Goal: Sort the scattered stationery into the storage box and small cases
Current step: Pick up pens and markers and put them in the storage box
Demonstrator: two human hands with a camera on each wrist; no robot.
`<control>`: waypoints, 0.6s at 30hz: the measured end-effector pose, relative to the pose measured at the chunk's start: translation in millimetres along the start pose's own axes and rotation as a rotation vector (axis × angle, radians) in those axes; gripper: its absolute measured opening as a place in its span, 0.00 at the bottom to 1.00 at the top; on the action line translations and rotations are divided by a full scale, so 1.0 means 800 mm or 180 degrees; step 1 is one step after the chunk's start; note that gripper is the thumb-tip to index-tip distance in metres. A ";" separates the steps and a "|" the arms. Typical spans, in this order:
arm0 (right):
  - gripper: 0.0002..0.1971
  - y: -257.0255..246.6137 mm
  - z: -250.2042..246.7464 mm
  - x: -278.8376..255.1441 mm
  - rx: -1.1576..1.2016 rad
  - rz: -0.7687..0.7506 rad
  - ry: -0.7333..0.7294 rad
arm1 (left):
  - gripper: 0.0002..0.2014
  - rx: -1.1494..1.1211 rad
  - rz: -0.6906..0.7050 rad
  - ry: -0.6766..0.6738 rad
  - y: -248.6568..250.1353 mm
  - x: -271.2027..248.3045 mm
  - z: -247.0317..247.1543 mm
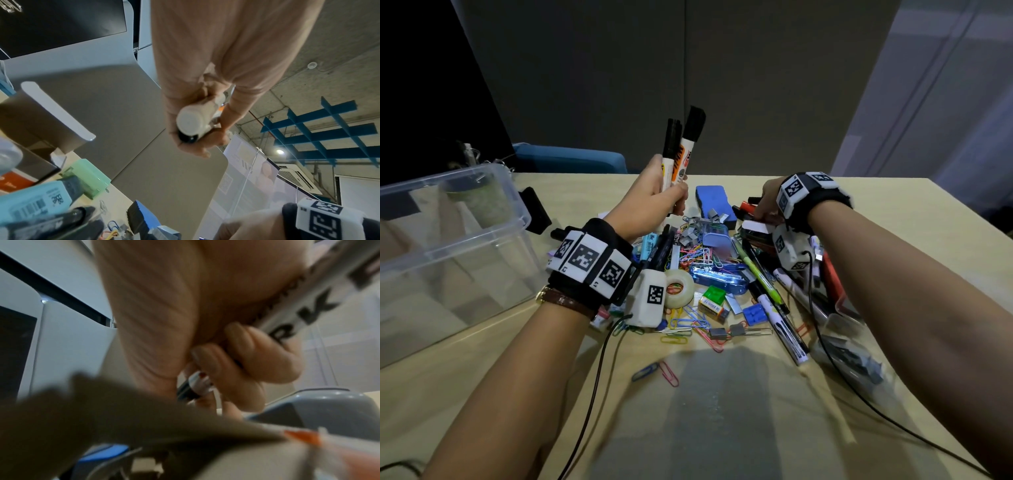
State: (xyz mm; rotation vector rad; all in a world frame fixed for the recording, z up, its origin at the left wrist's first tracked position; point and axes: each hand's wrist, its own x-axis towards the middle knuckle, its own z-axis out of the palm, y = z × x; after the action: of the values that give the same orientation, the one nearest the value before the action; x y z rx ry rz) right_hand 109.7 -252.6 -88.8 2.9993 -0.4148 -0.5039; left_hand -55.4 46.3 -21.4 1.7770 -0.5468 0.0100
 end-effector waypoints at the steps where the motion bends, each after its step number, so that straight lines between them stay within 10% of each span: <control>1: 0.23 -0.002 0.001 -0.008 -0.0018 0.0022 0.0031 | 0.05 -0.0025 -0.0008 -0.0012 0.001 -0.001 0.000; 13: 0.18 -0.036 -0.043 -0.194 0.0596 -0.0081 0.0053 | 0.12 -0.0165 -0.0434 0.0151 -0.002 0.003 0.010; 15: 0.05 -0.032 -0.034 -0.176 0.0470 -0.0014 -0.0017 | 0.11 -0.0149 -0.0458 0.0160 -0.001 0.002 0.011; 18: 0.20 -0.013 -0.003 -0.051 0.0345 -0.0253 0.0179 | 0.11 -0.0168 -0.0511 0.0195 0.001 0.002 0.011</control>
State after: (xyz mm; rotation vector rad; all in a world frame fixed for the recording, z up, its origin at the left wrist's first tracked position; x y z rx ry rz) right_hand 76.0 -231.1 -75.2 3.1363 -0.3301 -0.4146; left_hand -56.4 37.7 -22.5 1.7586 -0.3563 -0.0608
